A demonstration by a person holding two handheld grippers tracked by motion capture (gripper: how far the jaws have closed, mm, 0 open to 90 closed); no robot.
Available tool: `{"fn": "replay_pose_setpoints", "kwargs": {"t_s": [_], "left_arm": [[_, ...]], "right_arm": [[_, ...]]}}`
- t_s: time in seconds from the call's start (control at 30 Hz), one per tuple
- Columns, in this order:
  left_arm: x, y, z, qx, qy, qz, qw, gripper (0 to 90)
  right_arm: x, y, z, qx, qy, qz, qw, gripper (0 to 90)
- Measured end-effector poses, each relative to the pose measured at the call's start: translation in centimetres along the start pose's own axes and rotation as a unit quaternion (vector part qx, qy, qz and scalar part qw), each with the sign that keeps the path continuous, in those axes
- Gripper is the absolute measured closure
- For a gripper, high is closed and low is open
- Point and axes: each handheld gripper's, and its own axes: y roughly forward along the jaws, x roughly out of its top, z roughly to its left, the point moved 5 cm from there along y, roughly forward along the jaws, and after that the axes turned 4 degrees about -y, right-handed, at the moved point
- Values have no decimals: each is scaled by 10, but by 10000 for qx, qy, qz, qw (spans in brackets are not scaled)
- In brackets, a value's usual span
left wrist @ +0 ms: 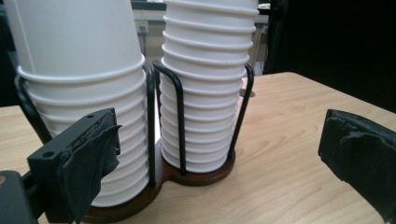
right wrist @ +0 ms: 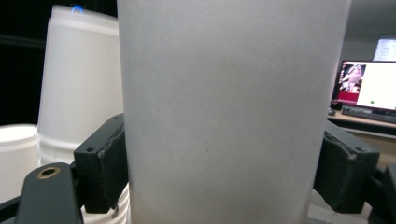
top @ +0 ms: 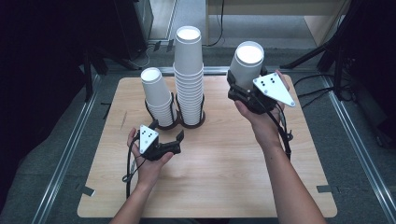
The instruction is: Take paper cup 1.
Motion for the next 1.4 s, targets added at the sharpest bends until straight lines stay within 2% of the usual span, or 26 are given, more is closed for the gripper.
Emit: {"fn": "replay_pose_setpoints", "kwargs": {"t_s": [0.23, 0.33, 0.4, 0.53, 0.6, 0.67, 0.7, 0.8, 0.83, 0.9, 0.93, 0.97, 1.07, 1.1, 1.17, 1.2, 1.23, 1.27, 1.3, 1.33, 1.37, 1.4], "left_arm": [[-2, -3, -1, -91, 1, 59, 9999, 0], [-1, -4, -2, -162, -29, 55, 9999, 0], [-1, -5, -3, -209, -41, 70, 9997, 0], [1, -5, -5, -245, -29, 74, 9997, 0], [2, -5, -5, -293, -70, 68, 9995, 0], [3, -5, -7, -351, -99, 76, 9993, 0], [3, -5, -7, -351, -99, 76, 9993, 0], [6, -6, -9, -431, -113, 88, 9990, 0], [6, -6, -9, -431, -113, 88, 9990, 0], [7, -6, -9, -451, -127, 88, 9989, 0], [8, -7, -10, -483, -160, 87, 9987, 0], [9, -7, -10, -507, -174, 77, 9985, 0], [12, -8, -13, -626, -185, 65, 9978, 0], [12, -8, -13, -626, -185, 65, 9978, 0], [14, -8, -14, -699, -183, 60, 9974, 0], [16, -8, -16, -770, -201, 66, 9968, 0], [16, -8, -16, -770, -201, 66, 9968, 0], [18, -8, -17, -833, -214, 55, 9963, 0], [18, -8, -17, -833, -214, 55, 9963, 0], [18, -8, -18, -866, -214, 60, 9960, 0], [19, -8, -19, -881, -189, 61, 9959, 0], [19, -9, -19, -916, -188, 78, 9956, 0]], "right_arm": [[-22, -6, 3, 70, -31, 136, 9999, 170], [-38, -10, 3, 10, -23, 219, 9998, 169], [-46, -11, 2, -103, -124, 307, 9994, 169], [-57, -12, 3, -54, -171, 344, 9992, 169], [-65, -13, 4, -31, -298, 338, 9990, 168], [-74, -14, 8, -30, -564, 385, 9977, 167], [-74, -14, 8, -30, -564, 385, 9977, 167], [-82, -16, 14, 51, -837, 382, 9957, 166], [-82, -16, 14, 51, -837, 382, 9957, 166], [-85, -17, 18, 72, -1009, 388, 9941, 166], [-87, -17, 21, 73, -1199, 398, 9920, 166], [-87, -17, 21, 73, -1199, 398, 9920, 166], [-91, -17, 25, 30, -1591, 394, 9865, 166], [-91, -17, 25, 30, -1591, 394, 9865, 166], [-94, -17, 27, 35, -1825, 391, 9824, 166], [-98, -17, 30, 77, -2002, 397, 9789, 166], [-98, -17, 30, 77, -2002, 397, 9789, 166], [-101, -18, 33, 128, -2105, 383, 9768, 166], [-101, -18, 33, 128, -2105, 383, 9768, 166], [-105, -20, 36, 162, -2213, 382, 9743, 166], [-105, -20, 36, 162, -2213, 382, 9743, 166], [-109, -20, 38, 191, -2301, 402, 9722, 166]]}}
